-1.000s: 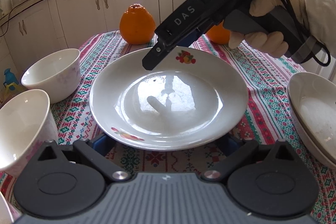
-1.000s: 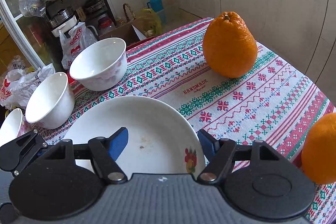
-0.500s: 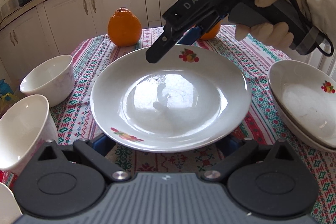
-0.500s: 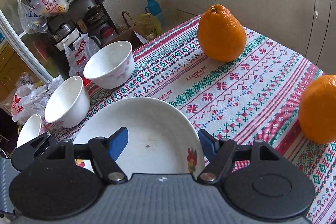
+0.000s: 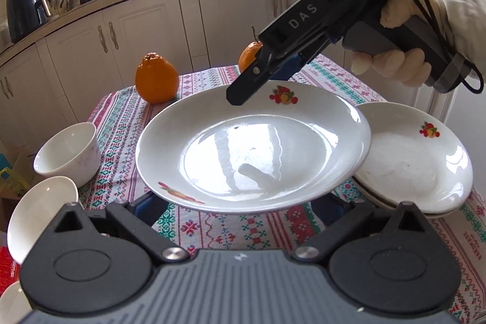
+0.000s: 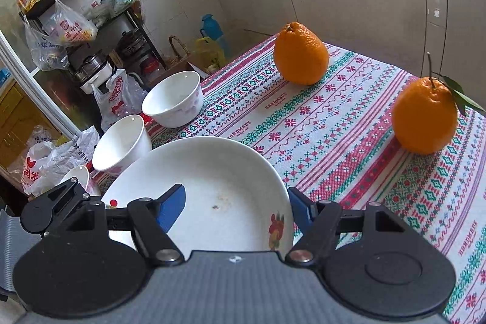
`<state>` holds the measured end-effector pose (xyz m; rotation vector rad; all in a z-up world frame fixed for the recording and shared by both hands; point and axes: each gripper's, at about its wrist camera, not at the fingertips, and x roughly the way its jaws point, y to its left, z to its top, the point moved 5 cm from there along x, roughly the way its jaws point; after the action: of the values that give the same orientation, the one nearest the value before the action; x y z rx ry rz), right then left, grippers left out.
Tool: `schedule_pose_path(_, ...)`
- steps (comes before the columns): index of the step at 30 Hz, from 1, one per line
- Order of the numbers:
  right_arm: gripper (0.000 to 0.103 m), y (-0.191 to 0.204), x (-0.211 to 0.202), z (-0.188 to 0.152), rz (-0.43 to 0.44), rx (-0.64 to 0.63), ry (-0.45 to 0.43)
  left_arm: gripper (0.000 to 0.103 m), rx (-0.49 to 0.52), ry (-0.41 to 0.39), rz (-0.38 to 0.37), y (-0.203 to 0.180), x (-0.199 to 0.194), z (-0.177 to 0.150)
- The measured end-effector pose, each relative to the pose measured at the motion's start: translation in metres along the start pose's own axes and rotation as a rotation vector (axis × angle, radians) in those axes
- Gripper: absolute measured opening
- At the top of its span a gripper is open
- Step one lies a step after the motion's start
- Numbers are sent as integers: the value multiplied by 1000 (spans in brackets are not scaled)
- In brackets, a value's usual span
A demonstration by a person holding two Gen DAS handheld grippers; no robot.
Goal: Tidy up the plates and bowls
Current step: 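Lift the plate with the right gripper and carry it over the plate stack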
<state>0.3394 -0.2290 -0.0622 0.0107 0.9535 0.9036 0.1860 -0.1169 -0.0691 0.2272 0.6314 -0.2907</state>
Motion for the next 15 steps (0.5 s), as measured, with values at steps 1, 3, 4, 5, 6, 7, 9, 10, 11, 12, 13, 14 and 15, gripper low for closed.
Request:
schedule_pose_path(1,78,1,-5,-3,-7,2,-5,99,7,-7,-4,-3,-2,1)
schedule_pose_path(3,78,1,-17,-8,-21,8,-20,99,25,-18,-14,-8,-6,3)
schedule_pose_path(4,78,2,-23,-11,-26,12,-28,99,34,-23,-20,-12,-8,4)
schedule_pose_path(5,78,2,-29,-14,-32,19,-38,99,42,-26,-28,-15,-9,5)
schedule_pose_path(6,78,2,-35,-17,-37,26,-46,99,48,-27,-37,-18,-10,5)
schedule_pose_path(7,78,2,-39,-21,-45,31,-54,99,55,-28,-46,-22,-10,5)
schedule_pose_path(9,78,1,-49,-29,-64,43,-67,99,70,-27,-64,-30,-11,5)
schedule_pose_path(10,78,0,-54,-34,-74,49,-73,99,78,-28,-75,-34,-12,4)
schedule_pose_path(11,78,-1,-59,-39,-84,57,-79,99,85,-30,-84,-38,-12,4)
schedule_pose_path(12,78,-2,-63,-44,-91,67,-85,99,94,-29,-95,-42,-12,4)
schedule_pose_path(13,78,-4,-67,-48,-98,77,-92,99,102,-28,-107,-46,-12,4)
schedule_pose_path(14,78,-6,-71,-53,-104,86,-99,99,109,-27,-117,-50,-12,3)
schedule_pose_path(15,78,-8,-76,-59,-110,99,-108,99,118,-24,-126,-54,-11,3)
